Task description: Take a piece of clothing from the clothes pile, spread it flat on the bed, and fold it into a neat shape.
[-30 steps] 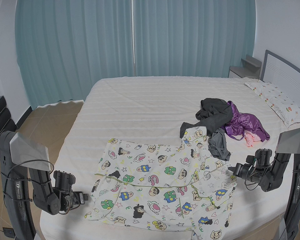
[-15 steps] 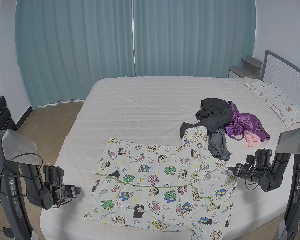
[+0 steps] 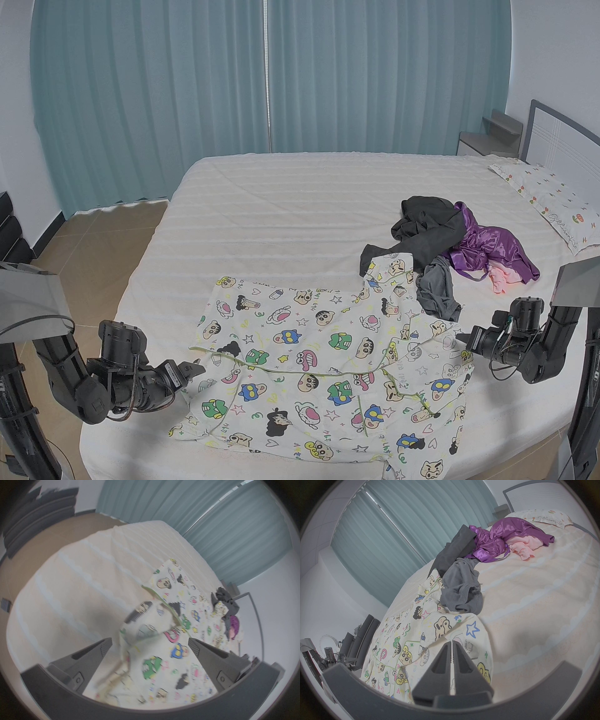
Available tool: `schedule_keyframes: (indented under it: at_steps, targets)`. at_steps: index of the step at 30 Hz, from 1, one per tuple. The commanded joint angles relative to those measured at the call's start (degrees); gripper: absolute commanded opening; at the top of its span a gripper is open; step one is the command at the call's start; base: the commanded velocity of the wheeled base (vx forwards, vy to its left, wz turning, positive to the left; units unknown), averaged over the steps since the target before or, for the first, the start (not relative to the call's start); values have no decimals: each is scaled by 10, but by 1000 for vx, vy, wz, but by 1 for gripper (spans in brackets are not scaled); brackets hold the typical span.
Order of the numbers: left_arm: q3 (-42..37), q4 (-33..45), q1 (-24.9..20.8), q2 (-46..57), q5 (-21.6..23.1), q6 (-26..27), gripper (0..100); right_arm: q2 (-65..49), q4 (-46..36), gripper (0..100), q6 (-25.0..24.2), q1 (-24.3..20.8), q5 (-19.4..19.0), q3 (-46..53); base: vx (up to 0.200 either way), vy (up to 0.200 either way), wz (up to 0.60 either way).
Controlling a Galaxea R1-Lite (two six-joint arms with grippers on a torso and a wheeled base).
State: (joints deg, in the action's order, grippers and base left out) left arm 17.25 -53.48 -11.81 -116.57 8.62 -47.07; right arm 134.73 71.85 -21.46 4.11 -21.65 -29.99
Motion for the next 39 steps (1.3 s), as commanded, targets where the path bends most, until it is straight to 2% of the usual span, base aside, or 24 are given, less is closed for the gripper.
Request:
schedule_keyframes:
  at_steps: [1,7,17,19,24,28,33,34,39]
  targets:
    - [-19,10,-34,49,15,-33,100,1,0,0,-1,0,-1,0,0,0,0]
    - [-30,8,-73,64,15,-96,100,1,0,0,-2,-1,-1,1,0,0,0]
    - [-63,-9,-92,5,3,-96,100,1,0,0,0,-2,-1,3,0,0,0]
    - [-63,-12,-97,-1,-6,-96,100,1,0,0,0,-5,-1,4,0,0,0]
    - [-56,-40,-120,-38,-60,-96,100,2,10,0,-1,-6,-1,5,0,0,0]
    - [-56,-104,-139,-83,-104,-97,100,4,17,0,-2,-8,-1,8,0,0,0]
    - [-56,-138,-146,-103,-123,-98,100,4,22,0,-2,-8,-1,9,0,0,0]
    - [-58,-138,-146,-103,-123,-98,0,4,22,0,-3,-9,-1,9,0,0,0]
    - [-59,-138,-146,-105,-154,-98,0,4,23,0,-3,-8,-1,9,0,0,0]
